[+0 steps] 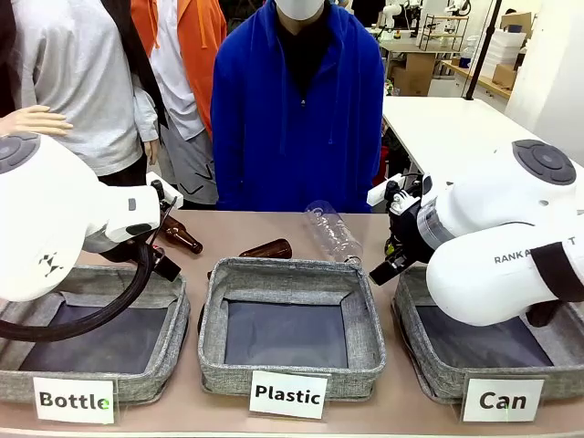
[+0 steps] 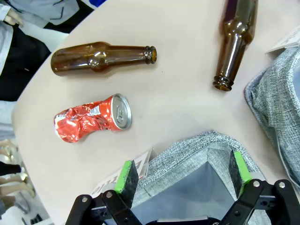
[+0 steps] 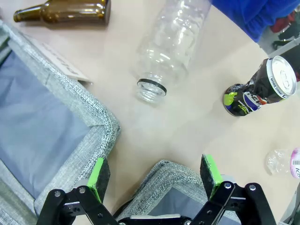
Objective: Sort the can waste into the basket.
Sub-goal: Pick up the can waste from the table and place it in the right Fabric basket.
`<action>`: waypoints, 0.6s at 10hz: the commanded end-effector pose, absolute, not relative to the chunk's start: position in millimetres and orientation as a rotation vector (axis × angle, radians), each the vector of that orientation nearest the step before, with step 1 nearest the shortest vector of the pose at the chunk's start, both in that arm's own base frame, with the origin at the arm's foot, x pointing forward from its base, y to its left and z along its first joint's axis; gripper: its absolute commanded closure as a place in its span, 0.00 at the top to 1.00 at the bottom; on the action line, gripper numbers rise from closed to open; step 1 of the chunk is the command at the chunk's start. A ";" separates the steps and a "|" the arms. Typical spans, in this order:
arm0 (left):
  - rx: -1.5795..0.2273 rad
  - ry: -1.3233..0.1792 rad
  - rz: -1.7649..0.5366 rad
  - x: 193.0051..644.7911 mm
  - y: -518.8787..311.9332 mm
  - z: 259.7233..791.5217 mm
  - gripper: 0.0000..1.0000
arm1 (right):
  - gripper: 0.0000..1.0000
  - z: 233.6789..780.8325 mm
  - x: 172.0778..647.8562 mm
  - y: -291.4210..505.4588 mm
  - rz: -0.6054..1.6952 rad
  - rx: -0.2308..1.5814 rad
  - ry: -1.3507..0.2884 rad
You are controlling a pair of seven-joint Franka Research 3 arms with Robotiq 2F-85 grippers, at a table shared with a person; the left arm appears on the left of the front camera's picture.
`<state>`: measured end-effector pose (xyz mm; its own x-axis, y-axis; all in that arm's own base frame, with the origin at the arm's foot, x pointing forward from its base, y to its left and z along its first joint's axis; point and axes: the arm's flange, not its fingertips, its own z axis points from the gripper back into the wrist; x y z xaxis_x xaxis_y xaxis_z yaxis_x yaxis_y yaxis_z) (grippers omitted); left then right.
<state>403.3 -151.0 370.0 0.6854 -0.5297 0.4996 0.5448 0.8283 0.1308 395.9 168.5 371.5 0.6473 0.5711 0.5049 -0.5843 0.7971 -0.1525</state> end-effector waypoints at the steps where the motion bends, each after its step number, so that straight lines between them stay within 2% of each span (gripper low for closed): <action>1: -0.029 -0.551 -0.602 403.3 -151.0 370.2 1.00 | 1.00 371.5 396.0 168.4 0.657 0.025 -0.566; 4: -0.029 -0.550 -0.602 403.3 -151.0 370.0 1.00 | 1.00 371.5 395.9 168.5 0.657 0.025 -0.565; 5: -0.133 -0.445 -0.631 366.9 -151.7 422.0 1.00 | 1.00 426.4 359.0 160.5 0.643 0.103 -0.559; 6: -0.170 -0.499 -0.610 324.7 -167.2 474.1 1.00 | 1.00 471.7 325.7 149.7 0.515 0.120 -0.556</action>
<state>376.1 -174.0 414.0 0.6993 -0.5287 0.4811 0.5813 0.8123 0.0477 380.0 171.9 417.2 0.6744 0.5210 0.5232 -0.5599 0.8228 -0.0977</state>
